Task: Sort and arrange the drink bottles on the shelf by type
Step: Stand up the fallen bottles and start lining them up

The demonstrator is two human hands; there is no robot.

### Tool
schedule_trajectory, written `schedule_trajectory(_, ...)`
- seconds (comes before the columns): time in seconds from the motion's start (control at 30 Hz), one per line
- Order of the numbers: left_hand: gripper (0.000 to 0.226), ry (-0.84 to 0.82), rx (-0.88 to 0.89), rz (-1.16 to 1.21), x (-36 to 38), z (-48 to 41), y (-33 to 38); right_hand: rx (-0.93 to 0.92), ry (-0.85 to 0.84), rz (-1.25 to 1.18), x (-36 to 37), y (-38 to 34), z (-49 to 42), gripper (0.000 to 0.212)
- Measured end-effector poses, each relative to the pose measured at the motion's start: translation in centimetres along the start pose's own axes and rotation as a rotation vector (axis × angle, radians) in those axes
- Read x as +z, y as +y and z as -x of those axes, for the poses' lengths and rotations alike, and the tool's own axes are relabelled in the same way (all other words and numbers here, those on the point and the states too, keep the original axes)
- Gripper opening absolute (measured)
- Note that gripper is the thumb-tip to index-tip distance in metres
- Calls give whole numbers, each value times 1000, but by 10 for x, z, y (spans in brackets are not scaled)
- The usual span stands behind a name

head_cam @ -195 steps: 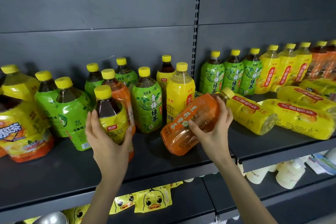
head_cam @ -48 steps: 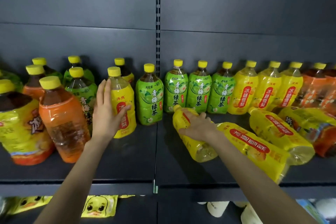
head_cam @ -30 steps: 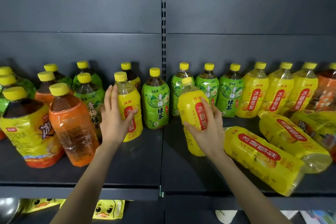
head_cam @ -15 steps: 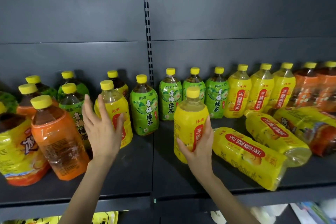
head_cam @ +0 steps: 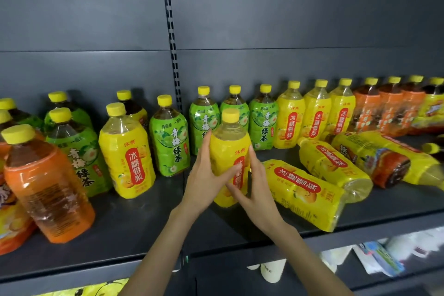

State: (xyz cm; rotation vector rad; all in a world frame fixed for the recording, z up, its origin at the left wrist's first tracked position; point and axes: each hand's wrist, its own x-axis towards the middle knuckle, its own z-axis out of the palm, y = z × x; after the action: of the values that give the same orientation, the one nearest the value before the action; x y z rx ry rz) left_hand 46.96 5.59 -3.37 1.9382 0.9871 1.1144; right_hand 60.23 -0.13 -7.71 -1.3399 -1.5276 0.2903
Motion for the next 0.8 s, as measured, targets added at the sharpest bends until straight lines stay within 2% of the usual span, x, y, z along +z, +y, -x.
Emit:
schedule_trajectory(0.1,102,39,3,7,1,-1,-3,-35,10,223,-26,-3,0,67)
schedule_trajectory(0.17,103,59,-6,0,1,-2,-5,-98,63,504,-45,-1,-8,56)
schedule_trajectory(0.2,103,70,-8,-5,1,-1,-7,-59,27,632,-55,-1,-13,56)
schedule_trajectory(0.33,100,115,-16,-27,-5,-1,-10,438,-446,883,-92,4,-28,81)
schedule_trajectory(0.4,100,144,-14,-28,-13,-2,-13,526,-552,884,-103,8,-34,90)
schedule_trajectory(0.53,102,140,-36,18,-29,-5,-19,488,-482,827,-106,9,-37,95)
schedule_trajectory(0.6,101,207,-12,-65,-28,1,-16,451,-410,809,-105,7,-33,99)
schedule_trajectory(0.67,93,376,148,-220,-22,13,-11,423,-363,797,-103,6,-29,103)
schedule_trajectory(0.73,77,497,347,-270,-10,28,-5,378,-301,792,-99,4,-25,104)
schedule_trajectory(0.8,54,404,464,-225,3,36,0,328,-196,763,-94,0,-22,101)
